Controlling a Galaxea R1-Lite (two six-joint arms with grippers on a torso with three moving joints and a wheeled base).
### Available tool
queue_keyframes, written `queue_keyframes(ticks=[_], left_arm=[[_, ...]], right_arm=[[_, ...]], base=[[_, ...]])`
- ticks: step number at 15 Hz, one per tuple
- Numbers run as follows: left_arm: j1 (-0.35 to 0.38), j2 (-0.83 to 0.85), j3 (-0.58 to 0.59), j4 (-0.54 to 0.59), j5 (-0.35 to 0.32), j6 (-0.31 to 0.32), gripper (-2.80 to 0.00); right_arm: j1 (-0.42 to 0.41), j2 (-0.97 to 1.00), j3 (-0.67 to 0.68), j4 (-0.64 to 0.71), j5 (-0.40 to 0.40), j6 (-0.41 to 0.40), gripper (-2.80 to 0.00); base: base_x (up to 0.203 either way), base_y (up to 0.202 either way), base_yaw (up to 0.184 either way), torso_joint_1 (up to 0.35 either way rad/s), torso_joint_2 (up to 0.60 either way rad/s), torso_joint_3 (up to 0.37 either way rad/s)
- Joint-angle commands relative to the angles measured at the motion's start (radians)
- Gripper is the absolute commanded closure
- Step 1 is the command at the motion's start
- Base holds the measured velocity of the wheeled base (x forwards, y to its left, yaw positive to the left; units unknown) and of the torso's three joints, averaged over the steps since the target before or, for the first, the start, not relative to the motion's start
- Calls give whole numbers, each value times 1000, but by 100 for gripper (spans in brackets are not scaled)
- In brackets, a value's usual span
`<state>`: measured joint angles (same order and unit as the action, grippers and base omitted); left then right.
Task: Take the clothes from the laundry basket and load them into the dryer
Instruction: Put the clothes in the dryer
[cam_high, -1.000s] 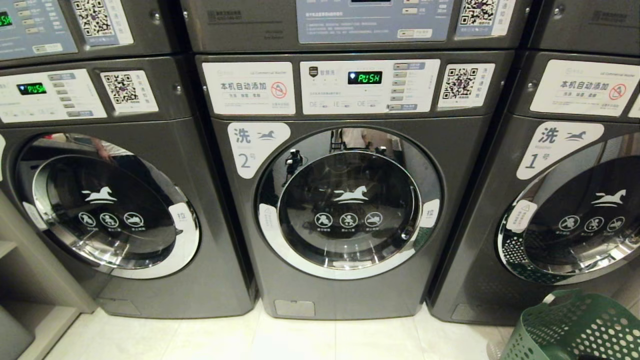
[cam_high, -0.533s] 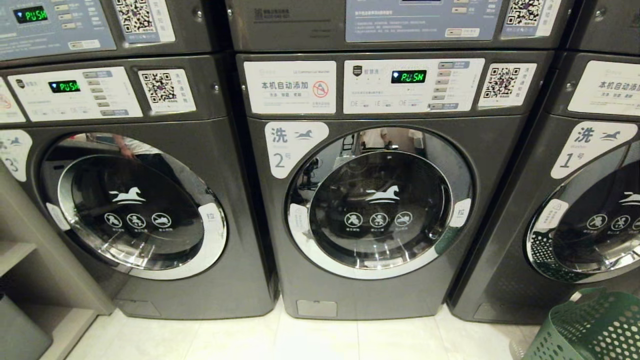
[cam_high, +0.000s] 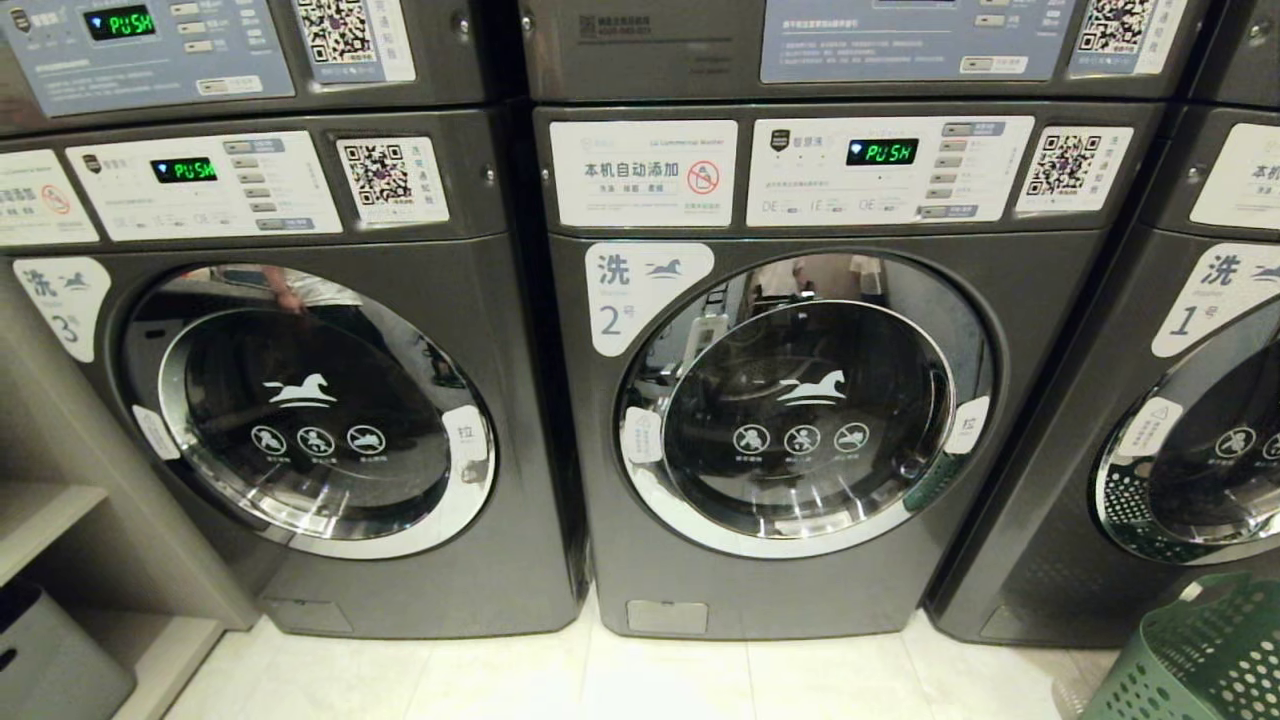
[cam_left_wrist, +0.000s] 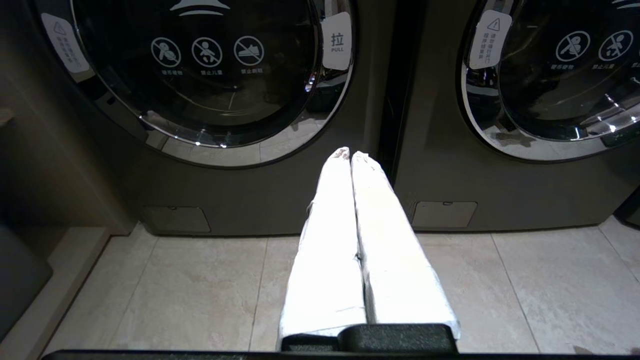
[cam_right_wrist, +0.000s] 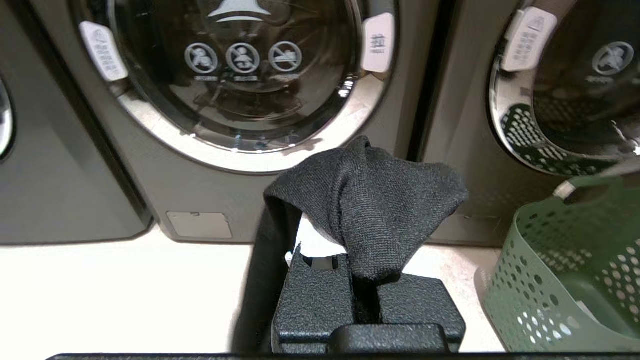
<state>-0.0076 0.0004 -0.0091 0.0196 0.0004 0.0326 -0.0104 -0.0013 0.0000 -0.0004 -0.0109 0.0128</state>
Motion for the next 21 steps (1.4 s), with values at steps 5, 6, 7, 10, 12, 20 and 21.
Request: queue_keyframes(ticks=[5,6,7,10,12,20,21], left_arm=[[0,0,0,0,0,1,0],[0,0,0,0,0,1,0],[0,0,0,0,0,1,0],[0,0,0,0,1,0,0],[0,0,0,0,1,0,0],[0,0,0,0,0,0,0],[0,0,0,0,1,0,0]], right_arm=[[0,1,1,-1,0,1,0],[0,1,2,-2,0,0,0],[0,1,2,-3,0,1,0],[0,1,2,-2,0,0,0],[0,1,2,-1,0,0,0],[0,1,2,-1,0,0,0],[0,1,2,-1,0,0,0]], base=[[43,0,0,-2,0,3],[192,0,0,2,7,2],[200,0,0,7,2,2],[197,0,-1,1,3,9],[196,0,-4,3,3,7],[194,0,-1,3,4,3],[193,0,1,11,2,6]])
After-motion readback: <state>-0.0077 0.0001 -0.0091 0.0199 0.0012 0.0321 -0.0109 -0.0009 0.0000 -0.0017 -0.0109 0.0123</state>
